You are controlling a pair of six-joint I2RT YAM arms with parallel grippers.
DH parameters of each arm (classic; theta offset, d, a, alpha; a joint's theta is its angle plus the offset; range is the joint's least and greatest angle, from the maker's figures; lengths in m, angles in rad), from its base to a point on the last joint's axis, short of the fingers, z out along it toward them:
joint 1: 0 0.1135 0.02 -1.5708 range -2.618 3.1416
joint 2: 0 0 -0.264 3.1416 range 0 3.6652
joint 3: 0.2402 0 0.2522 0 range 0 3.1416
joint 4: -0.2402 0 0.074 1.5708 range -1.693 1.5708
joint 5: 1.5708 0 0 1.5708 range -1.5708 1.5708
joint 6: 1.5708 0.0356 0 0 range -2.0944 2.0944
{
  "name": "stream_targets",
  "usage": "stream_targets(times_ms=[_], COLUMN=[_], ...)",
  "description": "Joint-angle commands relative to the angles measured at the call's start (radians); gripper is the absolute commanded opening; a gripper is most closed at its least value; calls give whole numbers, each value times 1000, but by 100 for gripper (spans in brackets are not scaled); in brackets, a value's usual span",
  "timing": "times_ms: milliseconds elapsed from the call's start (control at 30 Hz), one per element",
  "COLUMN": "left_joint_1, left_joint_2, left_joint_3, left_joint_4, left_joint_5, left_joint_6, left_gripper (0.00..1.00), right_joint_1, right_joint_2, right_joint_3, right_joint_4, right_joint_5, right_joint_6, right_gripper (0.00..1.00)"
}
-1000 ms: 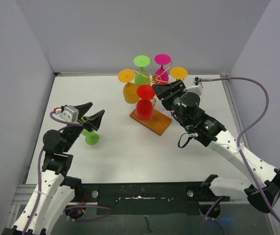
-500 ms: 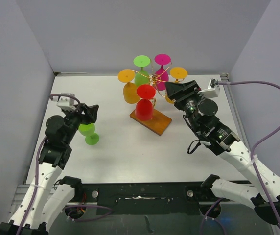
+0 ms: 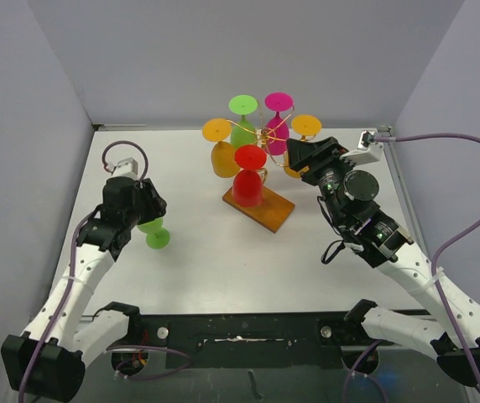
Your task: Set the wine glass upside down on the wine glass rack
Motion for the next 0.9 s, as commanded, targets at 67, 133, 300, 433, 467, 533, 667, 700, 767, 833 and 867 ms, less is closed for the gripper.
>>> stream_targets(times_ms=[67, 133, 300, 433, 467, 533, 667, 700, 767, 833, 867], left_joint_1=[2, 3, 5, 4, 4, 4, 4, 4, 4, 4, 4], left_joint_2=[102, 127, 173, 189, 189, 187, 169, 162, 140, 110, 90], left_joint_3=[41, 42, 48, 53, 55, 61, 81, 88, 100, 113, 116], left_joint_4=[6, 16, 23, 17, 15, 12, 4, 2, 1, 9, 19], left_joint_5=[-22, -26, -26, -38, -43, -51, -73, -79, -85, -82, -79], left_joint_6=[-26, -20, -2, 10, 14, 24, 39, 44, 56, 73, 83], left_gripper=[40, 38, 30, 22, 20, 11, 0, 0, 0, 0, 0], right_joint_1=[-8, -7, -8, -9, -9, -9, -9, -9, -9, -9, -9], right_joint_2=[-24, -26, -25, -21, -21, -19, -20, -20, -17, -12, -8], right_joint_3=[-2, -6, -12, -10, -9, -7, -5, -5, -3, -1, 2], right_joint_4=[65, 66, 67, 69, 69, 69, 71, 73, 78, 84, 87], right_joint_5=[27, 27, 23, 18, 17, 15, 12, 11, 6, -5, -12], right_joint_6=[-34, -31, -23, -23, -25, -25, -23, -23, -23, -29, -33], right_gripper=[57, 57, 57, 57, 57, 57, 57, 57, 57, 57, 57])
